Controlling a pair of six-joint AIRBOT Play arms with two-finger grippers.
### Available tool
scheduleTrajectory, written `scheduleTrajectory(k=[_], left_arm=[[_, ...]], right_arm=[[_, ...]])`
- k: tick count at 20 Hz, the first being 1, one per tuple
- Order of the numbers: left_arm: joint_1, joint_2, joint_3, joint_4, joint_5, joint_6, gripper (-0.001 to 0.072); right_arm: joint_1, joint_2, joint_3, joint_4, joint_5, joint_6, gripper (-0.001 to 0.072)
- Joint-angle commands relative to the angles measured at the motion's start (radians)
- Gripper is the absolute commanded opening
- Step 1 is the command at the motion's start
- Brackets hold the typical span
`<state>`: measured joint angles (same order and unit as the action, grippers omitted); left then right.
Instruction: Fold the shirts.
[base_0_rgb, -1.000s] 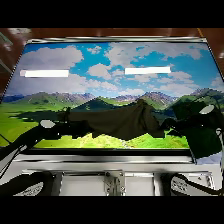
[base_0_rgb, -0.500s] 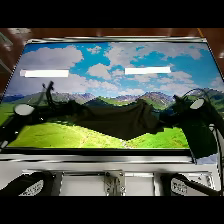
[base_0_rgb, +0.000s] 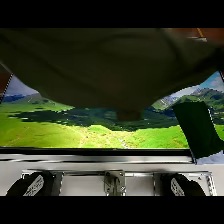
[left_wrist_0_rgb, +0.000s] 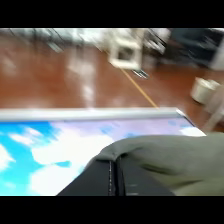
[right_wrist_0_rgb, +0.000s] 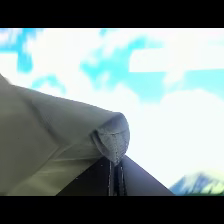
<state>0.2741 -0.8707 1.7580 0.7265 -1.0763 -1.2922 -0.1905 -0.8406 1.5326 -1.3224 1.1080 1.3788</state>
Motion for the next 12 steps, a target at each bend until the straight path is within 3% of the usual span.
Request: scheduleTrajectory(k=[1, 4, 9, 12], left_arm=[[0.163, 0.069, 0.204, 0.204, -0.142, -0.093, 0.0032], [0.206, 0.13, 0.204, 0.217, -0.25, -0.089, 0.0033], [0.206, 0.172, 0.202, 0.217, -0.416, -0.112, 0.0033], [0.206, 0.172, 0.145, 0.22, -0.491, -0.145, 0.0033]], right_arm=[[0.0, 0.127, 0.143, -0.109, 0.018, 0.076, 0.0062], [0.0, 0.206, 0.145, -0.108, -0.019, 0.085, 0.0062], [0.0, 0.23, 0.153, -0.105, -0.221, 0.106, 0.0062], [0.0, 0.156, 0.152, -0.097, -0.173, 0.106, 0.0062]])
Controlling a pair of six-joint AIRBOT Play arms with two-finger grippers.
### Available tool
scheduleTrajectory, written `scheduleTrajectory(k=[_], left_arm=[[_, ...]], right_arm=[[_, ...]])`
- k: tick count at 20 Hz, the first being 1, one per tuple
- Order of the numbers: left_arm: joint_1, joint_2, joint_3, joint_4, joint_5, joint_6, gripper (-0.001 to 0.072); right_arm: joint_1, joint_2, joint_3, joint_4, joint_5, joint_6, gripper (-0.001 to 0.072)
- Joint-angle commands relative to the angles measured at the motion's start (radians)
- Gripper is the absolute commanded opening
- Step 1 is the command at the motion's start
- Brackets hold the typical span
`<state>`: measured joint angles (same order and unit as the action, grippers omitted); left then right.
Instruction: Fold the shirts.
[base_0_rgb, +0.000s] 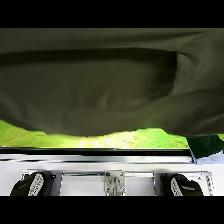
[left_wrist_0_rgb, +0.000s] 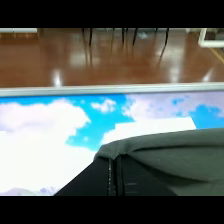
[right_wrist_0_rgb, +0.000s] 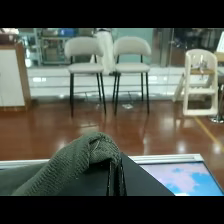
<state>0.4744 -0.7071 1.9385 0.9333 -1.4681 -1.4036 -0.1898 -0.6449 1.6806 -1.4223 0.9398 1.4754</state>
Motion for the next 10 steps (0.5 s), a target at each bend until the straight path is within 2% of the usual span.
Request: scheduleTrajectory(k=[1, 4, 6, 8, 10], left_arm=[[0.005, 0.008, -0.075, 0.014, -0.108, -0.044, 0.0033], [0.005, 0.008, -0.283, 0.013, -0.111, -0.05, 0.0033], [0.005, -0.001, -0.475, 0.014, -0.084, -0.048, 0.0033], [0.005, -0.033, -0.666, 0.017, 0.046, -0.019, 0.0033], [0.005, -0.113, -0.809, 0.017, 0.241, 0.013, 0.0033]], right_arm=[[0.0, -0.082, 0.004, 0.003, 0.041, 0.01, 0.0062], [0.0, -0.263, 0.004, 0.004, 0.242, 0.006, 0.0062], [0.0, -0.419, -0.014, 0.023, 0.322, 0.02, 0.0062], [0.001, -0.59, -0.046, 0.103, 0.299, 0.032, 0.0062], [0.001, -0.765, -0.049, 0.256, 0.201, 0.032, 0.0062]])
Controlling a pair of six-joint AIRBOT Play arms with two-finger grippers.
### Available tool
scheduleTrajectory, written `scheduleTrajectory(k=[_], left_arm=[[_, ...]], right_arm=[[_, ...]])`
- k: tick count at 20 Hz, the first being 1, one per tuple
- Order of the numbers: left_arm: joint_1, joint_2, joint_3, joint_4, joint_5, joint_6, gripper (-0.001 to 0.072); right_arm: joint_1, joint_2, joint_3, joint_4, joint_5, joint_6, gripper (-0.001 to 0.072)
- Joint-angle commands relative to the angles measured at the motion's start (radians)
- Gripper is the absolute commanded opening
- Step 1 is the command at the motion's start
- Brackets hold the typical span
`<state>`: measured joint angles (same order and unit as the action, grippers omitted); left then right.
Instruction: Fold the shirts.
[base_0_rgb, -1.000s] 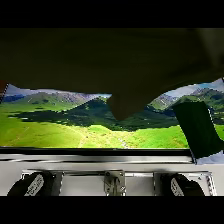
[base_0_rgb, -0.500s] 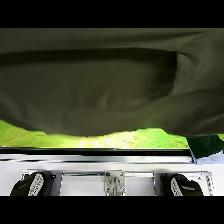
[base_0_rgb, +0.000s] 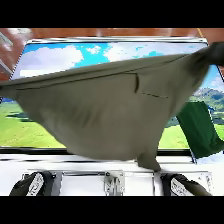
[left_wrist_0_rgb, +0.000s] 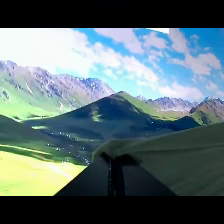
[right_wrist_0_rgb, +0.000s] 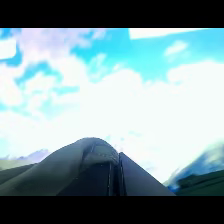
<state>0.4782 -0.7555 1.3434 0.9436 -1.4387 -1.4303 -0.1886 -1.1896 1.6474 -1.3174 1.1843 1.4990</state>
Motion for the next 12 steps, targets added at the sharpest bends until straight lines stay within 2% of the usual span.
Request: scheduleTrajectory(k=[1, 4, 9, 12], left_arm=[[0.001, -0.12, -0.242, 0.006, 0.29, 0.042, 0.0033], [-0.025, -0.313, -0.239, -0.012, 0.463, 0.069, 0.0034], [-0.133, -0.568, -0.239, -0.031, 0.596, 0.069, 0.0034], [-0.16, -0.655, -0.239, -0.032, 0.599, 0.067, 0.0039]], right_arm=[[0.0, -0.296, -0.016, 0.248, -0.109, 0.009, 0.0062], [0.006, -0.457, -0.016, 0.474, -0.296, -0.003, 0.0062], [0.103, -0.607, -0.016, 0.424, -0.358, -0.002, 0.0063], [0.145, -0.646, -0.016, 0.388, -0.356, -0.002, 0.0075]])
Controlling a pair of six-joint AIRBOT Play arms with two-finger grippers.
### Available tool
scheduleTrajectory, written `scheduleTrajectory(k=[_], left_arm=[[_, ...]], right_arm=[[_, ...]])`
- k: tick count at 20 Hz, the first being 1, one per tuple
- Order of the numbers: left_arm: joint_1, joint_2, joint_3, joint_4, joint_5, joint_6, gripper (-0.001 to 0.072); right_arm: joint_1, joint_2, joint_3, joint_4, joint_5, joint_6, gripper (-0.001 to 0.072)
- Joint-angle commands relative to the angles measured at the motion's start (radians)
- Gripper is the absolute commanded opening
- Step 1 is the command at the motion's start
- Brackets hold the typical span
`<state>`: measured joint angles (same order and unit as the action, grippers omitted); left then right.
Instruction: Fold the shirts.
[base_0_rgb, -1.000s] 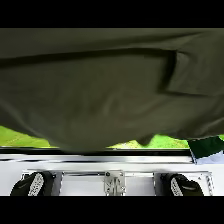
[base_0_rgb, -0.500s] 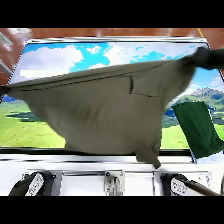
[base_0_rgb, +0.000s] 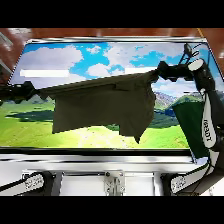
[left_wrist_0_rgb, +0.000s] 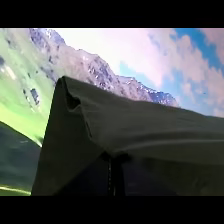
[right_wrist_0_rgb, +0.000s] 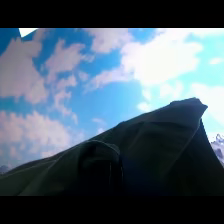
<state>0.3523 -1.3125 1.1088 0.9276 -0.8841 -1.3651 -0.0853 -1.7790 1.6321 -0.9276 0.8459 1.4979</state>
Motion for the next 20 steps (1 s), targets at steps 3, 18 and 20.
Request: scheduleTrajectory(k=[3, 18, 20], left_arm=[[-0.006, -0.106, 0.014, -0.014, -0.003, -0.02, 0.0626], [0.251, -0.118, -0.344, 0.006, -0.322, 0.071, 0.0601], [0.229, -0.14, -0.344, 0.006, -0.297, 0.071, 0.0601]], right_arm=[[0.023, -0.037, 0.019, 0.019, 0.056, -0.011, 0.0639], [-0.279, 0.08, -0.245, -0.099, 0.61, -0.091, 0.0635], [-0.279, 0.08, -0.247, -0.101, 0.582, -0.093, 0.0635]])
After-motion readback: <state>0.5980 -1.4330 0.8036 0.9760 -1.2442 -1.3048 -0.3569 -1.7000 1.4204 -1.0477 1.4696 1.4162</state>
